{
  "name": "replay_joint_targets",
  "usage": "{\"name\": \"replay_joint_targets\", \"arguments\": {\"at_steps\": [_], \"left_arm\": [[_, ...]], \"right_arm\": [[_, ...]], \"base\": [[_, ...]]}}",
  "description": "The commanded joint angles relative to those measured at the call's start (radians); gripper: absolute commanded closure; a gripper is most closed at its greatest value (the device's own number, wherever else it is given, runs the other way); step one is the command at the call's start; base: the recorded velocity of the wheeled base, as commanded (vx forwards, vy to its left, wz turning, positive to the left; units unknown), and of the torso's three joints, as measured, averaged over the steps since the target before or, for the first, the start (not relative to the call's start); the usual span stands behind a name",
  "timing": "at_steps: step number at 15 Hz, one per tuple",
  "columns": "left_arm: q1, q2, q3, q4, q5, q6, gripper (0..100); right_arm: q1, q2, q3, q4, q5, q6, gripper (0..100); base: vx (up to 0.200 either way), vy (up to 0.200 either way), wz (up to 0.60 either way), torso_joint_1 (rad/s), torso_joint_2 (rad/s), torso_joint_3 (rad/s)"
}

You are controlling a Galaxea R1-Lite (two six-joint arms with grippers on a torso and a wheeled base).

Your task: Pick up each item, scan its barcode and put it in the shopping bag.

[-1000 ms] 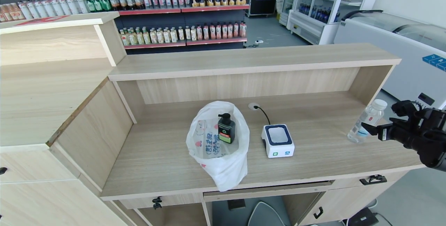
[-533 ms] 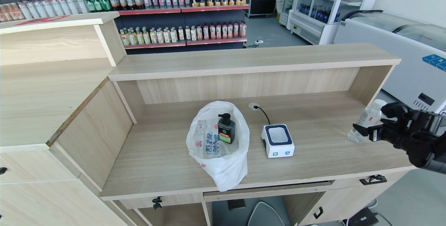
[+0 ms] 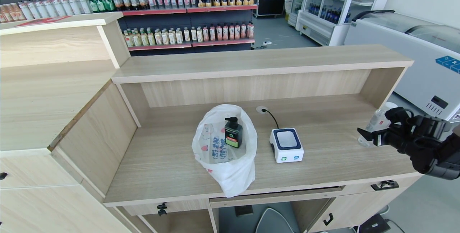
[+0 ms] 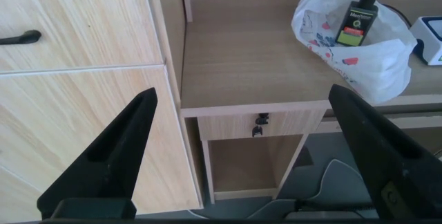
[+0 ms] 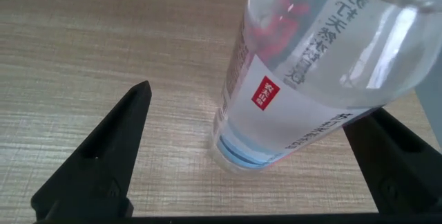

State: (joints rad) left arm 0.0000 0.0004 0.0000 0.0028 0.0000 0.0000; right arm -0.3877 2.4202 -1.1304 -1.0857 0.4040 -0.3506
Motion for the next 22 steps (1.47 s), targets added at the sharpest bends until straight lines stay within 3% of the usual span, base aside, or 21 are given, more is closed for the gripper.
{"name": "replay_joint_targets", "arguments": {"at_steps": [1,14,19,20,22], "left_arm": [[0.000,0.000,0.000,0.000,0.000,0.002,0],[0.000,0.000,0.000,0.000,0.000,0.000,0],[0.000,0.000,0.000,0.000,0.000,0.000,0],[0.000,0.000,0.000,0.000,0.000,0.000,0],[0.000,0.000,0.000,0.000,0.000,0.000,0]], "right_arm": [[0.004,0.010,-0.008,0.000,0.002,-0.004,0],[0.006,0.066,-0.126,0.013,0.001,0.001,0],[0.032,0.122,-0.244,0.084,0.006,0.004,0],[0.035,0.125,-0.252,0.086,0.006,0.005,100],[0.046,0.128,-0.265,0.084,0.007,0.004,100]], "base": [[0.000,0.000,0.00,0.000,0.00,0.000],[0.000,0.000,0.00,0.000,0.00,0.000],[0.000,0.000,0.00,0.000,0.00,0.000],[0.000,0.000,0.00,0.000,0.00,0.000],[0.000,0.000,0.00,0.000,0.00,0.000]]}}
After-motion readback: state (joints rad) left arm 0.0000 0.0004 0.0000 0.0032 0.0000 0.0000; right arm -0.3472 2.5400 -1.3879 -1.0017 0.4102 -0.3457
